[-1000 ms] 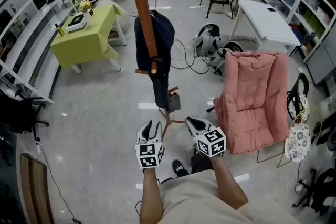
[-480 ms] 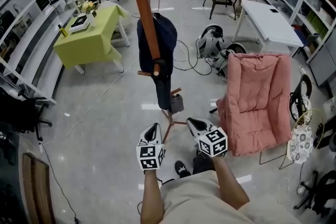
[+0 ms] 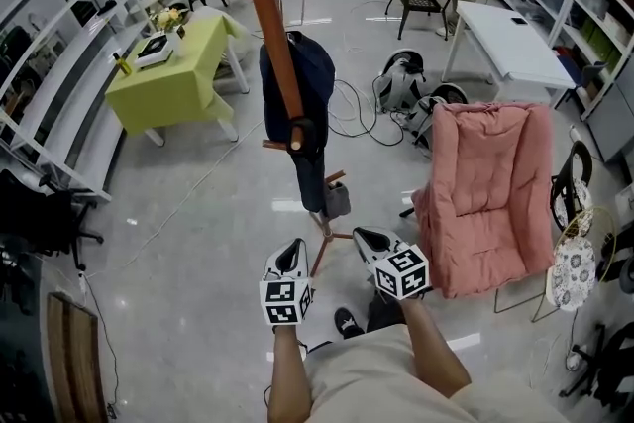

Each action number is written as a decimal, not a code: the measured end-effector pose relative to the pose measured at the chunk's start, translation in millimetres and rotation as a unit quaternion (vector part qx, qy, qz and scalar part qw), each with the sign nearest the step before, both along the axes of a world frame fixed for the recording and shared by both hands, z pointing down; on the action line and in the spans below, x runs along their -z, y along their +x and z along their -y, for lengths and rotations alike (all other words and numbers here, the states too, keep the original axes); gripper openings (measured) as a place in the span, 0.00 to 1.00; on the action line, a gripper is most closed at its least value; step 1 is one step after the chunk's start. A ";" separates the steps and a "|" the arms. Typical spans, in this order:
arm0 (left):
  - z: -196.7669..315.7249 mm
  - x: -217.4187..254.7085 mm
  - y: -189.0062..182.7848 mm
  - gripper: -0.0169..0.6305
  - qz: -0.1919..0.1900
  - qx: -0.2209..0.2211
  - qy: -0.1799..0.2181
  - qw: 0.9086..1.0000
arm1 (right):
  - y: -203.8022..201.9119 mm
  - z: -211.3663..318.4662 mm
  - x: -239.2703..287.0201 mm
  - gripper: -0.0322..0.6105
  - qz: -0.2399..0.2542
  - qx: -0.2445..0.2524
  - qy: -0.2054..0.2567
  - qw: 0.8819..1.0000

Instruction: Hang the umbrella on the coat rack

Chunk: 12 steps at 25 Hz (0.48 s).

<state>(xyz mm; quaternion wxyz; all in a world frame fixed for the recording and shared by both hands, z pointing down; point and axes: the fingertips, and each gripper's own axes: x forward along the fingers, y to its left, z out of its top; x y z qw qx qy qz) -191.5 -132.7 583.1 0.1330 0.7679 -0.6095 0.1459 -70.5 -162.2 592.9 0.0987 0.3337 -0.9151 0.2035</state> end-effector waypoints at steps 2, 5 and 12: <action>-0.3 0.4 -1.3 0.04 0.001 0.002 0.000 1.000 | -0.4 -0.5 0.1 0.05 0.000 0.001 0.000 1.000; -1.4 -1.4 -0.5 0.04 0.001 -0.003 -0.004 1.000 | -1.9 -1.2 -1.1 0.06 0.004 0.004 -0.005 1.000; -7.8 -4.0 -2.2 0.04 0.001 0.000 -0.006 1.000 | -4.4 -4.9 -5.1 0.05 0.017 0.008 -0.016 1.000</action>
